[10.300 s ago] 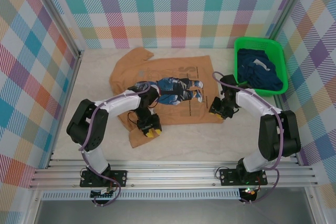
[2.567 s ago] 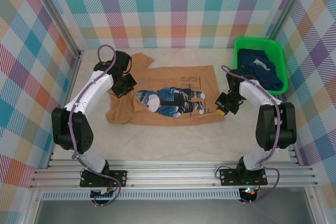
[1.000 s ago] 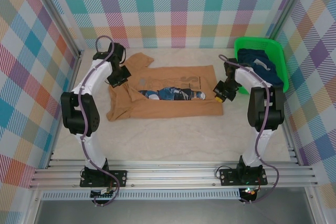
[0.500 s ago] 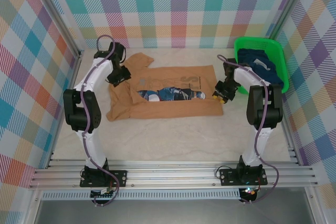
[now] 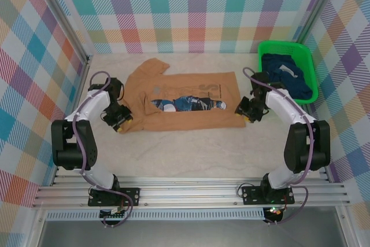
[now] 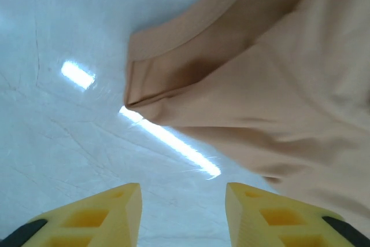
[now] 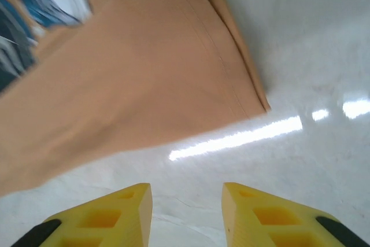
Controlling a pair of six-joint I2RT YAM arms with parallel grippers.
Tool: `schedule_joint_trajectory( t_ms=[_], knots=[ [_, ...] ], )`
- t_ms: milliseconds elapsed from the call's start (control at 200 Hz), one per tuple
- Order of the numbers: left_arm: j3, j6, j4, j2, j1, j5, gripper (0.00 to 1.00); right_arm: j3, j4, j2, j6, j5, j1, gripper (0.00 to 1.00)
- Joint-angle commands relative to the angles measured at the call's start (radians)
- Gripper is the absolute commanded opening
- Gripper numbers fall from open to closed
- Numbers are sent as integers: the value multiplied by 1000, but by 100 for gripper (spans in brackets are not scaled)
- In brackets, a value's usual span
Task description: Fold and stack the t-shirts
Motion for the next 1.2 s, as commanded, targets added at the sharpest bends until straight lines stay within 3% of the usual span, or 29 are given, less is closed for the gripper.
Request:
schedule_joint_trajectory(
  t_ms=[0, 320, 635, 760, 985, 1080, 1195],
  knots=[
    [-13, 40, 58, 30, 9, 45, 38, -45, 26, -1, -24, -37, 4, 35],
    [-21, 101, 104, 121, 10, -92, 28, -66, 52, 77, -17, 18, 1, 36],
    [62, 191, 96, 192, 11, -217, 0, 5, 21, 223, -60, 147, 1, 36],
    [112, 233, 62, 224, 13, -275, 0, 20, -6, 257, -78, 190, -1, 33],
    [148, 257, 5, 192, 12, -308, 0, -11, 2, 233, -86, 195, -1, 17],
    [155, 241, -49, 180, 13, -314, 0, -15, -2, 215, -87, 186, -1, 17],
    [152, 208, -78, 135, 12, -292, 0, -20, -17, 163, -89, 162, 1, 26]
  ],
)
